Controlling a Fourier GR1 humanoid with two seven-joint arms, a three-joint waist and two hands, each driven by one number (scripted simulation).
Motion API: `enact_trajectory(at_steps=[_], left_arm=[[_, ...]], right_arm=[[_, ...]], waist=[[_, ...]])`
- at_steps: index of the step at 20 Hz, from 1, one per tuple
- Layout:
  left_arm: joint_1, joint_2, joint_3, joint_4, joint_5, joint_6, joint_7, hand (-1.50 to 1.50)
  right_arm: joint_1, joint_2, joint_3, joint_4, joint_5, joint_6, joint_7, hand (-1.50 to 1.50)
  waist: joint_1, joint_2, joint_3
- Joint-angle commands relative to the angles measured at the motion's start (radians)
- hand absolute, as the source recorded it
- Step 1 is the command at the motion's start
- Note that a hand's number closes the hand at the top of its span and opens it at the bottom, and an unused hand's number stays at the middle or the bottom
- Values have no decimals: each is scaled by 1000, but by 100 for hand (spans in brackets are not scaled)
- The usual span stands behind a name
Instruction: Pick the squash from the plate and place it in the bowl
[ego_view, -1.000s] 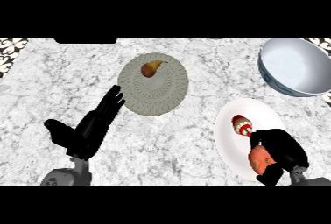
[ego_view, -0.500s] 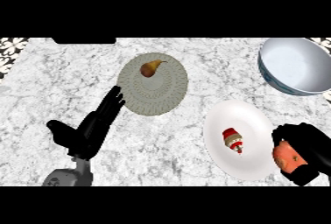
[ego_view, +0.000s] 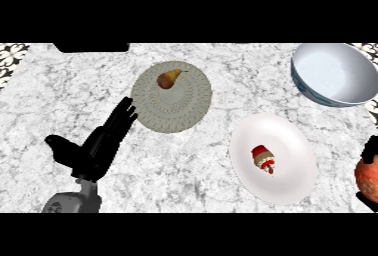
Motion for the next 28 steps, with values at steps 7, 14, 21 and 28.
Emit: enact_trajectory(at_steps=[7,14,21,28], left_arm=[[28,-23,-41,-19,-40,1,-6,0],[-20,-14,1,70,-26,-41,-60,0],[-79,8,45,50,21,-61,10,0],[-40,6,13,-15,6,-59,44,0]], right_arm=[[-130,-35,-286,-136,-264,228,170,150],[-386,-47,-220,79,-223,205,248,150],[-573,12,-111,434,-106,53,122,150],[-813,38,-40,859,43,-129,6,150]], waist=[[22,5,1],[31,8,0],[39,10,1],[62,14,2]])
